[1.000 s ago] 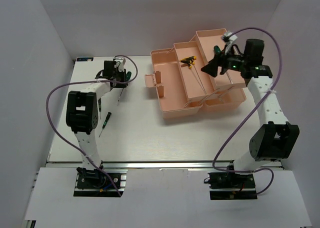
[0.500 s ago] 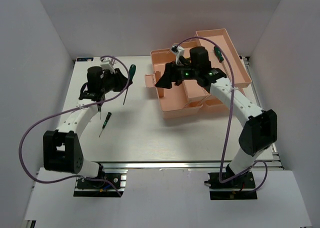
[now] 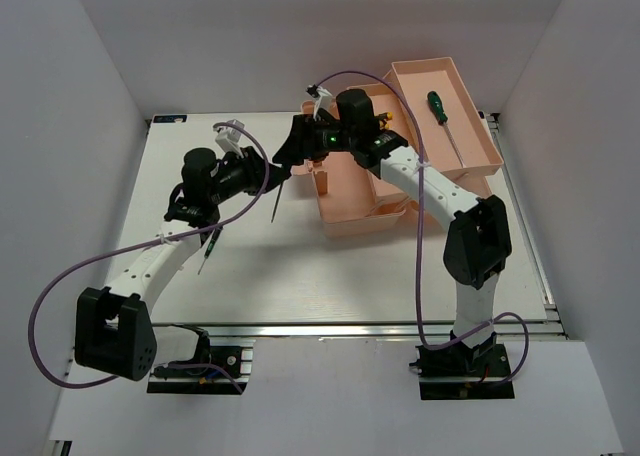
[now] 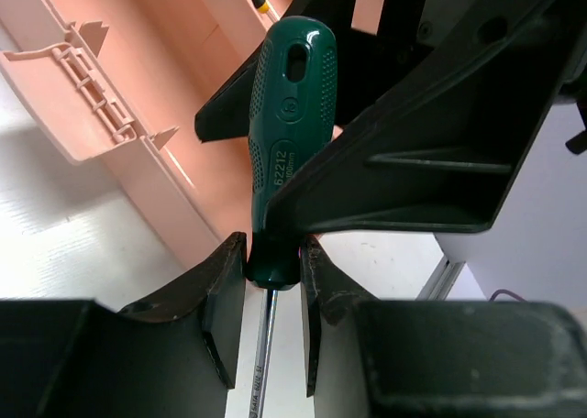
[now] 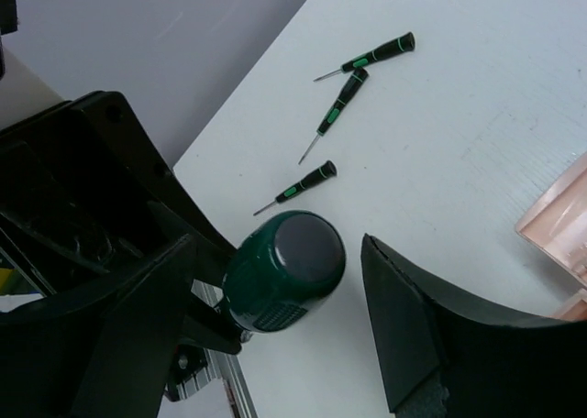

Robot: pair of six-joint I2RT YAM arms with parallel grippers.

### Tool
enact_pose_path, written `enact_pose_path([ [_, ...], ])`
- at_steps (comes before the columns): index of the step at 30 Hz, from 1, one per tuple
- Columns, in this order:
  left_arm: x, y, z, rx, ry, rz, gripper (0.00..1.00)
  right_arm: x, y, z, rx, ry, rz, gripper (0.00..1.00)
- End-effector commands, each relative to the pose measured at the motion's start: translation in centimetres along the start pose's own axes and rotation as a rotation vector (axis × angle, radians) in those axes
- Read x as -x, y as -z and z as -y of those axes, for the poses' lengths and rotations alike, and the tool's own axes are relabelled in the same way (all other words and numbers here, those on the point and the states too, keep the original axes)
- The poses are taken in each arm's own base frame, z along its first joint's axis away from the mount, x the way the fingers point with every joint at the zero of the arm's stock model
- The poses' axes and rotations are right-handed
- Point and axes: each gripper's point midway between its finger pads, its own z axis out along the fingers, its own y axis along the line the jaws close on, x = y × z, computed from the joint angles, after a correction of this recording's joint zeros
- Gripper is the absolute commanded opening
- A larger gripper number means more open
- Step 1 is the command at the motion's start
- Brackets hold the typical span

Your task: Sort the tools into containers

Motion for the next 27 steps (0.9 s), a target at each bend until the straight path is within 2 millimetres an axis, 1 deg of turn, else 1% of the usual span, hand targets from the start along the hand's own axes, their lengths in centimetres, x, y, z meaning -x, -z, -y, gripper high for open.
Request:
enact_pose_path([
  [1, 1.3, 0.6, 2.0, -0.060, -0.014, 0.055, 0.00, 2.9, 0.0, -2.3, 0.021, 0.050, 0.090, 0.77],
  [2, 1.4, 0.6, 2.2, -0.064, -0.013, 0.058, 0.00, 3.0, 0.0, -2.1, 0.012, 0.050, 0.096, 0.74],
  [3, 1.4, 0.6, 2.2, -0.061, -0.013, 0.060, 0.00, 3.0, -0.1, -2.0, 0.006, 0.051, 0.098, 0.68],
  [5, 1.1, 0.7, 2.0, -0.054, 0.001, 0.062, 0.00, 3.0, 0.1, -2.1, 0.005, 0.055, 0.103, 0.62],
  [6, 1.4, 0.7, 1.9, -0.046, 0.003, 0.077, 0.00, 3.1, 0.2, -2.1, 0.003, 0.061, 0.107, 0.56],
  [8, 1.2, 0.7, 1.7, -0.041, 0.018, 0.085, 0.00, 3.2, 0.5, -2.3, 0.009, 0.074, 0.112, 0.46],
  [9, 1.4, 0.7, 1.6, -0.033, 0.023, 0.094, 0.02, 3.3, 0.7, -2.6, 0.013, 0.084, 0.118, 0.36],
  [11, 1.4, 0.5, 1.3, -0.023, 0.051, 0.096, 0.07, 3.3, 1.1, -2.8, 0.015, 0.090, 0.126, 0.26],
  [12, 1.5, 0.4, 1.3, -0.026, 0.058, 0.102, 0.17, 3.8, 1.4, -2.8, 0.011, 0.098, 0.145, 0.11],
  [13, 1.5, 0.3, 1.4, -0.032, 0.069, 0.101, 0.29, 4.2, 1.6, -2.8, 0.005, 0.105, 0.157, 0.05],
  [14, 1.5, 0.2, 1.5, -0.035, 0.079, 0.099, 0.39, 5.0, 2.1, -2.8, -0.010, 0.116, 0.181, 0.02],
  [16, 2.3, 0.2, 1.8, -0.034, 0.072, 0.106, 0.60, 7.4, 3.7, -2.2, -0.042, 0.143, 0.237, 0.00],
  [17, 2.9, 0.4, 2.2, -0.028, 0.053, 0.112, 0.64, 8.6, 4.6, -1.6, -0.066, 0.165, 0.265, 0.00],
  [18, 3.4, 0.6, 2.3, -0.019, 0.039, 0.124, 0.68, 10.8, 6.3, -0.9, -0.096, 0.184, 0.313, 0.00],
  [19, 3.9, 0.8, 2.3, 0.001, 0.024, 0.143, 0.73, 11.8, 7.5, -0.6, -0.115, 0.198, 0.335, 0.00],
  [20, 4.6, 1.4, 2.7, 0.006, -0.012, 0.164, 0.74, 12.8, 8.6, 0.0, -0.133, 0.212, 0.354, 0.00],
  [21, 4.9, 1.7, 2.7, 0.024, -0.022, 0.167, 0.76, 14.1, 10.6, 1.6, -0.177, 0.219, 0.381, 0.00],
  [22, 5.1, 2.1, 2.7, 0.038, -0.034, 0.176, 0.78, 15.2, 12.1, 1.8, -0.207, 0.245, 0.392, 0.00],
  [23, 5.4, 2.4, 2.5, 0.060, -0.053, 0.188, 0.79, 15.9, 13.5, 2.5, -0.246, 0.253, 0.404, 0.00],
  [24, 5.4, 3.0, 2.5, 0.076, -0.056, 0.191, 0.79, 17.0, 15.6, 4.0, -0.302, 0.262, 0.426, 0.00],
  [25, 5.4, 3.5, 1.8, 0.099, -0.056, 0.193, 0.79, 17.5, 17.0, 4.6, -0.343, 0.309, 0.427, 0.00],
  [26, 5.3, 3.8, 1.4, 0.118, -0.061, 0.193, 0.79, 17.9, 18.8, 4.8, -0.392, 0.324, 0.430, 0.00],
  [27, 4.8, 4.2, 0.8, 0.141, -0.049, 0.182, 0.79, 18.4, 20.9, 6.0, -0.451, 0.338, 0.439, 0.00],
])
